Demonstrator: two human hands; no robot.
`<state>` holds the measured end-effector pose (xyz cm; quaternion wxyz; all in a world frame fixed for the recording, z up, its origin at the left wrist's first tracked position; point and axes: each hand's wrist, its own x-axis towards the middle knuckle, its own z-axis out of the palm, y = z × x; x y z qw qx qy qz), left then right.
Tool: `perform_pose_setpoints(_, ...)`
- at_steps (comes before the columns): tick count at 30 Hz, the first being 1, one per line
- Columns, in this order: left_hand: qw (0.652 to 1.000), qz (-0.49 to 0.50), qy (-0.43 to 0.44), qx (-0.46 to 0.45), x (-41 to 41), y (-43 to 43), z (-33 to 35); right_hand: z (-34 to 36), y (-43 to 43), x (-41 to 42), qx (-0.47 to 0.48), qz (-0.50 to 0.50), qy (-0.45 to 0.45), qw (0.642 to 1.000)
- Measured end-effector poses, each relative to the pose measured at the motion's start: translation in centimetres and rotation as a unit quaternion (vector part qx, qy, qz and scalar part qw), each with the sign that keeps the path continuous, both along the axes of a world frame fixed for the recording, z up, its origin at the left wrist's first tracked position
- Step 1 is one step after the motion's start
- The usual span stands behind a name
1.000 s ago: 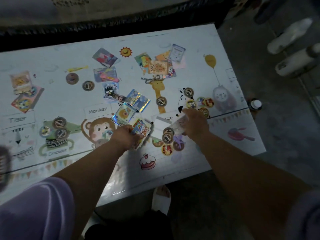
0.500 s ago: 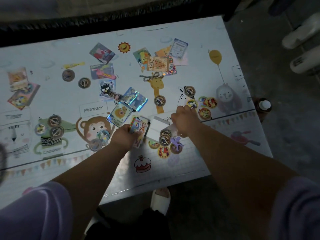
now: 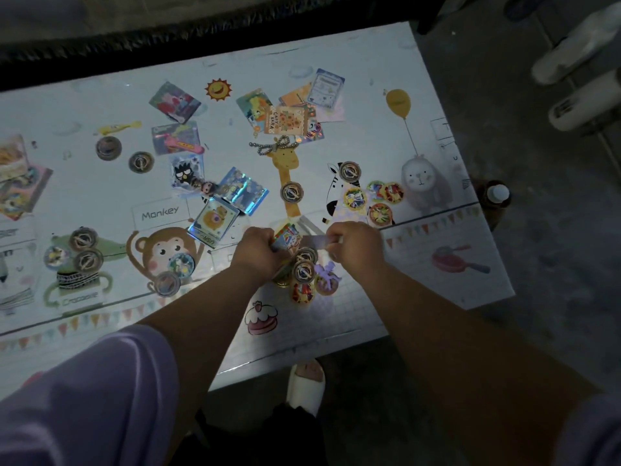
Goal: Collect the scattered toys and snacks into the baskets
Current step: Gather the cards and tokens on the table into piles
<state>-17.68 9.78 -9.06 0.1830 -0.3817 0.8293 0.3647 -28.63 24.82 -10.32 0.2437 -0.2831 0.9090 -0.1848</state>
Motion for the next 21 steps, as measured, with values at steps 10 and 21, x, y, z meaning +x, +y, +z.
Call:
perform_pose_setpoints(10, 0.997, -0.054, 0.002, -0.061, -0.9, 0.8, -1.0, 1.4, 0.8, -0.4, -0.05, -0.267, -0.211, 0.939)
perform_pose_setpoints(21, 0.993, 0.107, 0.042, -0.011, -0.2, -2.0, 0.3, -0.1, 2.4, 1.4, -0.135, -0.388, -0.185, 0.893)
